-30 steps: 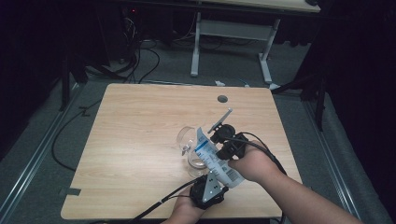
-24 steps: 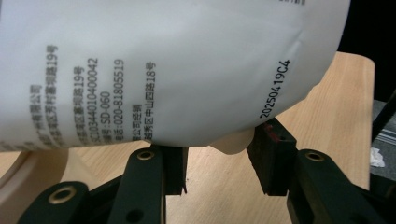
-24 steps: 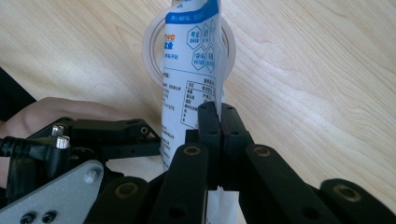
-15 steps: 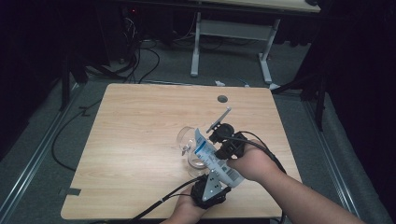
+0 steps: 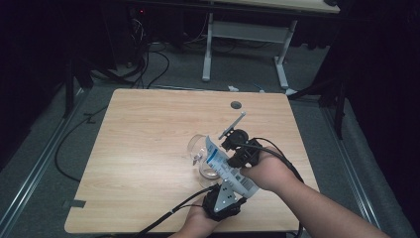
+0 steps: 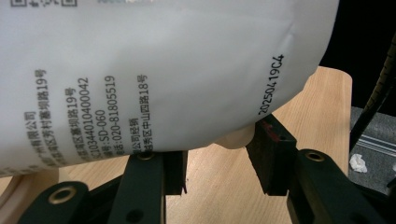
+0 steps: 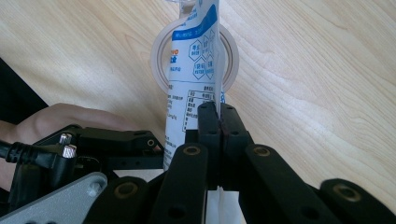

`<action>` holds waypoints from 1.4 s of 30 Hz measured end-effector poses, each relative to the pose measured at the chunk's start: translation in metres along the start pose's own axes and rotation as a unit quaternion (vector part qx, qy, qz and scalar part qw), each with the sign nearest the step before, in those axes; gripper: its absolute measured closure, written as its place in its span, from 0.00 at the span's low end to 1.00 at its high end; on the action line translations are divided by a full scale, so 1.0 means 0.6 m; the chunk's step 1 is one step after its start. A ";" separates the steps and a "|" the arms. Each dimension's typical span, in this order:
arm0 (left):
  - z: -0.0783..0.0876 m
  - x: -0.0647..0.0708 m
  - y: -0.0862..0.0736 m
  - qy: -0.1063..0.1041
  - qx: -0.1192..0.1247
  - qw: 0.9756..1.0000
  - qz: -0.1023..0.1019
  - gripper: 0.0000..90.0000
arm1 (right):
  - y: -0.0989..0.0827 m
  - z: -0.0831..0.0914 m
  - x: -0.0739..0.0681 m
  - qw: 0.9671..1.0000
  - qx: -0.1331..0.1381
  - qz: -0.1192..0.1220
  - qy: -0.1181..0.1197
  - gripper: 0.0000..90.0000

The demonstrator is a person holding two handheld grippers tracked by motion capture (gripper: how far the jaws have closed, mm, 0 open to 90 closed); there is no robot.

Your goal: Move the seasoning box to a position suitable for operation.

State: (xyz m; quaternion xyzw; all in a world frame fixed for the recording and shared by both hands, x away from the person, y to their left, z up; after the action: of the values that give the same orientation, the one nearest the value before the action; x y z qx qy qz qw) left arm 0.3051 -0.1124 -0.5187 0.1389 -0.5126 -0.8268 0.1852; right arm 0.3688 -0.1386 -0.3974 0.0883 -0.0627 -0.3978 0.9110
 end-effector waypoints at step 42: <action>0.007 0.001 0.006 -0.002 0.018 1.000 0.006 0.67 | 0.010 0.004 -0.006 1.000 0.001 0.028 0.004 1.00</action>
State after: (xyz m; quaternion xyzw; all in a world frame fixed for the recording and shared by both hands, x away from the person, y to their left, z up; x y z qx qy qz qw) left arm 0.3033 -0.1104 -0.5137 0.1377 -0.5282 -0.8168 0.1869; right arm 0.3707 -0.1322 -0.3942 0.0890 -0.0615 -0.3713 0.9222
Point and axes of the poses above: each handheld gripper's, and its own axes: z roughly backward along the jaws, y roughly out of its top, x roughly to its right, the point moved 7 cm from there along -z, roughly forward along the jaws, and after that the axes turned 4 degrees about -x, right-handed, at the moved point
